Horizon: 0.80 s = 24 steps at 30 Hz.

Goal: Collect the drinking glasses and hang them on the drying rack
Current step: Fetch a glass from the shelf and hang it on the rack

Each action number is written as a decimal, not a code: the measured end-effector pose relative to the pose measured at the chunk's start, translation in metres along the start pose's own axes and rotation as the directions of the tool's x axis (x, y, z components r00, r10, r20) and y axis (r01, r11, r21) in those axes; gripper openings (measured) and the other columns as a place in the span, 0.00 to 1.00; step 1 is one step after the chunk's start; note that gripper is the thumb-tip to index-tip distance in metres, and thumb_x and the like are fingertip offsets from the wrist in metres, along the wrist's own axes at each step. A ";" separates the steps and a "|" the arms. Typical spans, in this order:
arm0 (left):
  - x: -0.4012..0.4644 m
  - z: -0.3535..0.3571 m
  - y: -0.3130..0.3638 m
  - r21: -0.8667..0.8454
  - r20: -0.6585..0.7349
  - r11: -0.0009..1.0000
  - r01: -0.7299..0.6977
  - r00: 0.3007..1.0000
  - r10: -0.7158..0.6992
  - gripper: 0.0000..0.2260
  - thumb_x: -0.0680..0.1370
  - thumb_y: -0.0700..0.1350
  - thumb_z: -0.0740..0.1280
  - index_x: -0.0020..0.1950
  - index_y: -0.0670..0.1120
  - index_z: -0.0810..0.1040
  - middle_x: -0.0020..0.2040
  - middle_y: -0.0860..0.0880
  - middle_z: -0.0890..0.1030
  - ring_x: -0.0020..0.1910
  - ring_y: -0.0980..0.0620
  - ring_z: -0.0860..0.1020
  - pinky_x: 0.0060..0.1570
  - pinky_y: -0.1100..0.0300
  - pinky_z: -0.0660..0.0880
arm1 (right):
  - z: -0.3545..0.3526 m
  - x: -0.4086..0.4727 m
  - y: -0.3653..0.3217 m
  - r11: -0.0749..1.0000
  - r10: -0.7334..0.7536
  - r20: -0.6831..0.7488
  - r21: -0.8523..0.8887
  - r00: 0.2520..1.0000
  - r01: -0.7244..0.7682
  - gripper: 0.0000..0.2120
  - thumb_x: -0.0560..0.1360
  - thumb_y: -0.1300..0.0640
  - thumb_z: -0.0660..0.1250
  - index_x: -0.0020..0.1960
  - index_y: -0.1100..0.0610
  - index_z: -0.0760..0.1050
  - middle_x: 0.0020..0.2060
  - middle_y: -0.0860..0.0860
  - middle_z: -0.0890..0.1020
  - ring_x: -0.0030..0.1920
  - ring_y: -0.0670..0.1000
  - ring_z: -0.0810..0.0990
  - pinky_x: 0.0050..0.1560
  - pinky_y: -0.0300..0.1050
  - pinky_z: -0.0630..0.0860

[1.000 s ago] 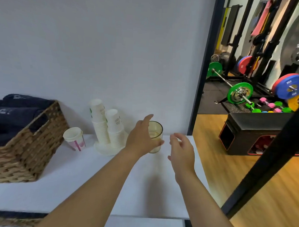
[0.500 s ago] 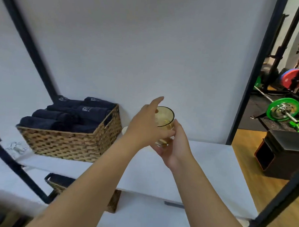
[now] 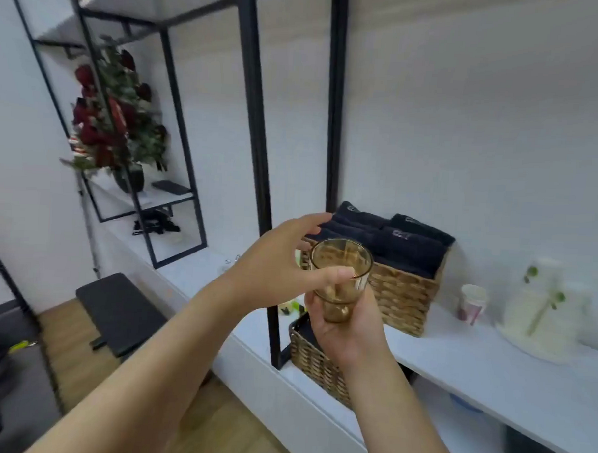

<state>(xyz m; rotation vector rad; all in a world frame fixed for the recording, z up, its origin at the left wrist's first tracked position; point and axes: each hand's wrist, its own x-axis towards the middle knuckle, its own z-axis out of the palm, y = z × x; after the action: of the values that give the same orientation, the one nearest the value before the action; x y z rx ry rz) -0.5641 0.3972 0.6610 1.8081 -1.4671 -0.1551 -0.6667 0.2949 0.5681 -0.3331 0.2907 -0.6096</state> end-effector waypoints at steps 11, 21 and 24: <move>-0.125 -0.196 -0.233 0.124 -0.385 0.895 0.428 0.852 -0.354 0.18 0.78 0.64 0.67 0.64 0.59 0.81 0.55 0.62 0.84 0.54 0.64 0.82 0.58 0.53 0.81 | 0.077 0.082 0.200 0.907 0.421 0.062 -0.052 0.905 -0.418 0.16 0.78 0.44 0.67 0.56 0.56 0.83 0.43 0.56 0.85 0.41 0.57 0.83 0.19 0.39 0.73; -0.102 -0.241 -0.458 0.264 -0.422 0.766 0.586 0.784 -0.455 0.23 0.76 0.62 0.69 0.70 0.58 0.77 0.60 0.59 0.82 0.58 0.62 0.79 0.56 0.56 0.76 | 0.056 0.296 0.284 0.910 0.366 -0.108 -0.167 0.924 -0.380 0.16 0.71 0.49 0.72 0.57 0.53 0.80 0.47 0.56 0.81 0.44 0.57 0.79 0.24 0.40 0.72; -0.047 -0.246 -0.513 0.234 -0.369 0.791 0.565 0.804 -0.466 0.23 0.76 0.63 0.67 0.69 0.58 0.78 0.62 0.61 0.82 0.60 0.63 0.79 0.59 0.57 0.76 | 0.067 0.373 0.293 0.921 0.304 -0.147 -0.207 0.941 -0.330 0.10 0.72 0.50 0.70 0.49 0.54 0.81 0.39 0.54 0.81 0.33 0.54 0.81 0.22 0.39 0.73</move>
<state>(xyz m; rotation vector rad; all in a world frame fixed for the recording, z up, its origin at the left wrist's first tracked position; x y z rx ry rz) -0.0480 0.5703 0.4889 2.3722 -0.7801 0.0976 -0.2023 0.3112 0.4536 -0.4634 0.5152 -0.2727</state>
